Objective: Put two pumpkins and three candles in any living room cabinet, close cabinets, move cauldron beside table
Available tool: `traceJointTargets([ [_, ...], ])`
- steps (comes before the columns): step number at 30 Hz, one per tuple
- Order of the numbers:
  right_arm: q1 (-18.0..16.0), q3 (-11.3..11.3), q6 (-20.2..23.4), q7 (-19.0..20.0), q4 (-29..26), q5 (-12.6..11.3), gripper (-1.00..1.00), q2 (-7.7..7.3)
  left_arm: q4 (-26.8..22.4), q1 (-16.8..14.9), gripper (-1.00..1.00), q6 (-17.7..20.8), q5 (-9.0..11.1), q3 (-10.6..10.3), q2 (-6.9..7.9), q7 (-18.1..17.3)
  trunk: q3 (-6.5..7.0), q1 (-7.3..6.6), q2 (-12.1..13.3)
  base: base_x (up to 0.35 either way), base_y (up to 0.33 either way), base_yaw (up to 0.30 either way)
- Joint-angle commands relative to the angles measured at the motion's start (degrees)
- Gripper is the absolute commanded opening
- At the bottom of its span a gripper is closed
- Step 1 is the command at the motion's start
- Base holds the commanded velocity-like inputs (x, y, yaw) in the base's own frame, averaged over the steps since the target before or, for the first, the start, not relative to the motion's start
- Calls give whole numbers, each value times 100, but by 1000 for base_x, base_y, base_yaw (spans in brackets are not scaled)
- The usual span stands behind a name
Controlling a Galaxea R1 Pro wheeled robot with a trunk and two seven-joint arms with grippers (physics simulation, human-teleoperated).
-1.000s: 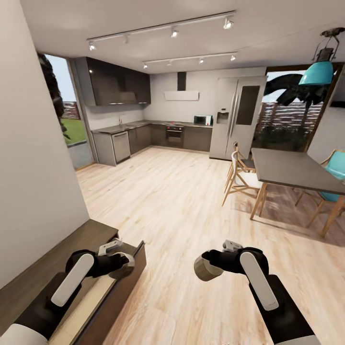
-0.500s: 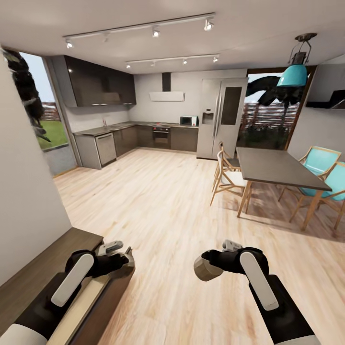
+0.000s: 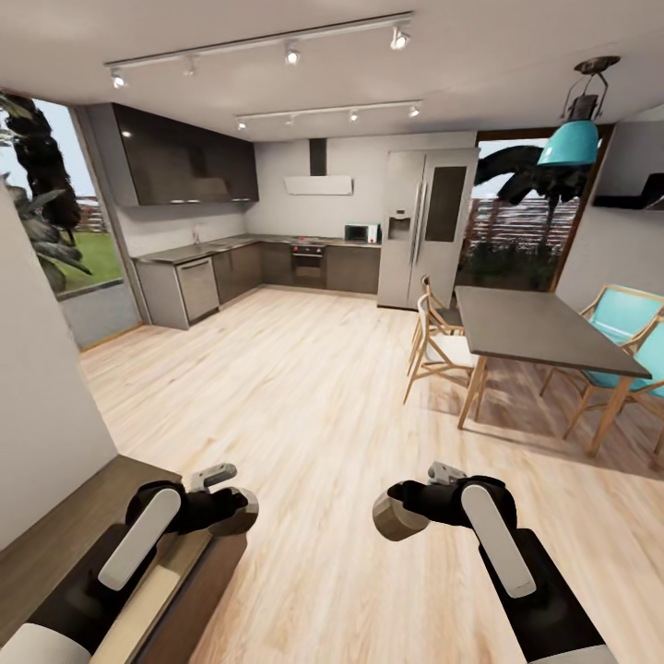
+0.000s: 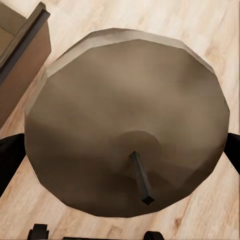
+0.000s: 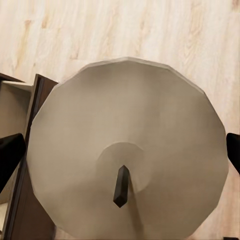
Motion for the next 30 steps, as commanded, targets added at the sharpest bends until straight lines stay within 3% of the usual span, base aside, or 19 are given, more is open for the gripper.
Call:
traceJointTargets([
  [1,-7,11,-2,-60,-6,-75,-100,-5,-7,-7,-100,-2,54,-13,5,63,-12,6,-12,308,-36,0],
  [30,-7,11,-2,-68,3,-75,-100,-5,-7,-7,-100,-2,40,-13,5,63,-12,6,-12,318,-2,5],
])
